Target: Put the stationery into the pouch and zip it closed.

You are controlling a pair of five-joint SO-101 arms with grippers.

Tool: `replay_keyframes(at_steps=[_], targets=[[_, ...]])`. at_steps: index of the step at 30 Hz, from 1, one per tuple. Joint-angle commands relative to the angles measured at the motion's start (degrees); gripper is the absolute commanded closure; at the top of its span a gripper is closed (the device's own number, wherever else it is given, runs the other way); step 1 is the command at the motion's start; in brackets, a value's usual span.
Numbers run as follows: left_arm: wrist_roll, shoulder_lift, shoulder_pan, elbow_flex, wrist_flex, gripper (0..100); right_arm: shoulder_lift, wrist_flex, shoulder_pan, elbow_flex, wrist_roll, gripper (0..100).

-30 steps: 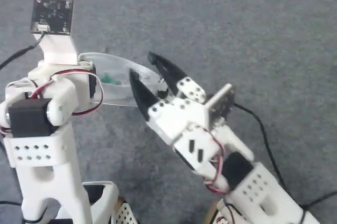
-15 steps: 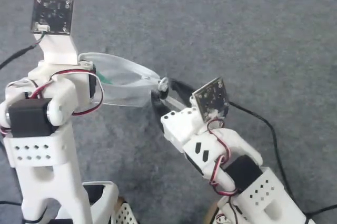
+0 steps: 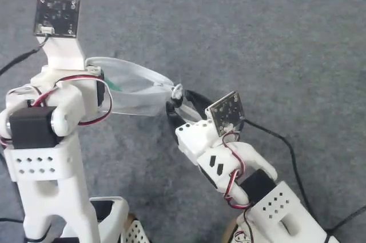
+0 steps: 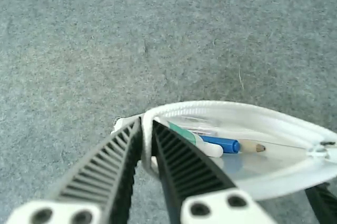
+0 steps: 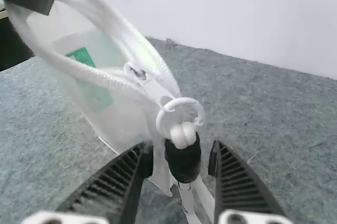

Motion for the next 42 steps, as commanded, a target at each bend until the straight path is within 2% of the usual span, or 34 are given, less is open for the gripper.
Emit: replay_keyframes(at_steps=[1, 23, 27, 35, 40, 42], targets=[[0.9, 2.5, 0.5, 2.3, -1.0, 99, -1.5, -2.7, 0.8, -0.2, 0.8, 84.3], [0.8, 2.5, 0.5, 3.1, -1.1, 99, -1.5, -7.0, 0.5, 2.4, 0.8, 84.4], [0.8, 2.5, 0.5, 3.2, -1.4, 99, -1.5, -7.2, 0.5, 2.9, 3.5, 84.5], [0.8, 2.5, 0.5, 3.2, -1.4, 99, -1.5, -7.2, -0.5, 3.3, 4.2, 84.7], [0.8, 2.5, 0.5, 3.2, -1.4, 99, -2.0, -7.8, -0.5, 2.9, 4.4, 96.0], [0.8, 2.5, 0.5, 3.2, -1.4, 99, -2.0, -8.9, -0.3, 3.2, 5.2, 97.6]])
